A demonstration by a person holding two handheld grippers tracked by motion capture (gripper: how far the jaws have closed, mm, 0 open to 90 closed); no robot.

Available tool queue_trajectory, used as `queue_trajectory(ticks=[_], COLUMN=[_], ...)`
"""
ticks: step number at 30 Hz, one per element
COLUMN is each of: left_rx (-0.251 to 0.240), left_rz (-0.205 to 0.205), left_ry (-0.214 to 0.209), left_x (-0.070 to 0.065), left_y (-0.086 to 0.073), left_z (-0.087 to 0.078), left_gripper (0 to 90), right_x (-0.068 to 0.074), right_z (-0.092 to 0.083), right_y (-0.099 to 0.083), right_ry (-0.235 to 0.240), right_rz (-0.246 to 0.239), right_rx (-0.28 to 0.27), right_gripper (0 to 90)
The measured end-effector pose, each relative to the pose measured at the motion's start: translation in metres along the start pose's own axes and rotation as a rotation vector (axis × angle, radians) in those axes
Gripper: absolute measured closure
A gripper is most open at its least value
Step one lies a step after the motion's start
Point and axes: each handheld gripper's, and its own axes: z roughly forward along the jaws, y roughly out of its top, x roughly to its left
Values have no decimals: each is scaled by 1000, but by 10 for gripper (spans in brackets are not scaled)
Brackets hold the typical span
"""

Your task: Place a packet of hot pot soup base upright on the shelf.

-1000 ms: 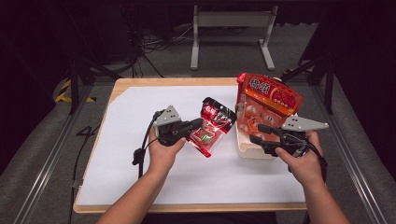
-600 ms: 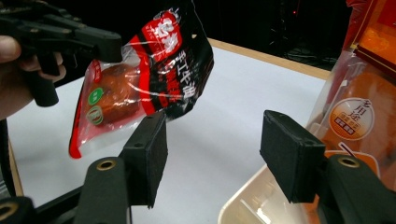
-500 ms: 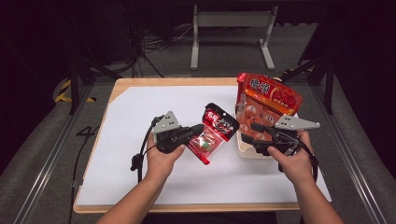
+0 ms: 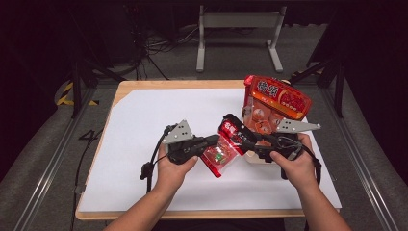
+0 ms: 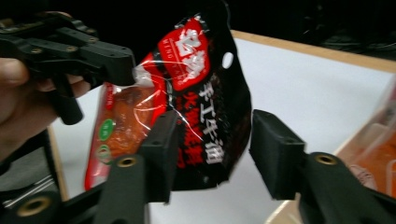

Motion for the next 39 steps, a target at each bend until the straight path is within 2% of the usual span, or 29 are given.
queue_trajectory(ticks=[1, 2, 4, 6, 8, 13, 14, 16, 17, 19, 21, 22, 23, 24, 25, 27, 29, 32, 34, 36, 38, 39], left_rx=[0, -1, -2, -2, 0, -20, -29, -45, -52, -48, -42, -42, -39, -39, -25, -23, -8, 21, 31, 39, 54, 54], left_rz=[0, 1, -2, -2, -11, -35, -43, -71, -72, -70, -58, -58, -22, -22, 23, 27, 52, 71, 80, 98, 89, 89], left_ry=[0, 0, -5, -11, -19, -47, -46, -32, -26, -35, -32, -32, -28, -28, -10, -8, -17, -42, -65, -87, -128, -128], left_x=[0, 0, 0, 1, 2, 5, 6, 7, 9, 11, 13, 13, 13, 13, 11, 10, 9, 8, 7, 7, 4, 4], left_y=[0, 0, -1, -1, -1, -1, -1, 0, 0, 1, 1, 1, 2, 2, 4, 5, 6, 5, 4, 4, 3, 3], left_z=[0, 0, 0, 1, 1, 0, -1, -1, -2, -1, 0, 0, 2, 2, 3, 4, 6, 9, 11, 13, 14, 14], left_gripper=[900, 900, 900, 900, 900, 886, 848, 704, 631, 570, 457, 437, 414, 393, 371, 357, 336, 291, 278, 280, 365, 390], right_x=[0, 1, 2, 2, 4, 8, 9, 10, 12, 16, 18, 18, 19, 19, 19, 21, 24, 34, 41, 44, 46, 46], right_z=[0, -2, -4, -6, -7, -13, -15, -17, -18, -16, -14, -14, -13, -13, -13, -13, -12, -9, -8, -6, -5, -5], right_y=[0, 1, 2, 2, 3, 7, 8, 10, 11, 13, 13, 13, 14, 14, 15, 16, 17, 18, 19, 19, 19, 19], right_ry=[0, -2, -7, 0, -12, -8, -11, 9, 6, -22, -11, -11, -18, -12, 1, 13, 39, 76, 85, 96, 98, 98], right_rz=[0, -12, -28, -42, -70, -96, -103, -112, -130, -187, -214, -214, -236, -239, -244, -258, -274, -341, -393, -418, -429, -429], right_rx=[0, 13, 20, 20, 22, 10, 9, 6, 25, 67, 84, 84, 102, 104, 113, 125, 138, 167, 195, 205, 199, 199], right_gripper=[597, 724, 838, 888, 894, 897, 898, 898, 898, 898, 898, 898, 898, 897, 897, 898, 898, 897, 897, 896, 896, 896])
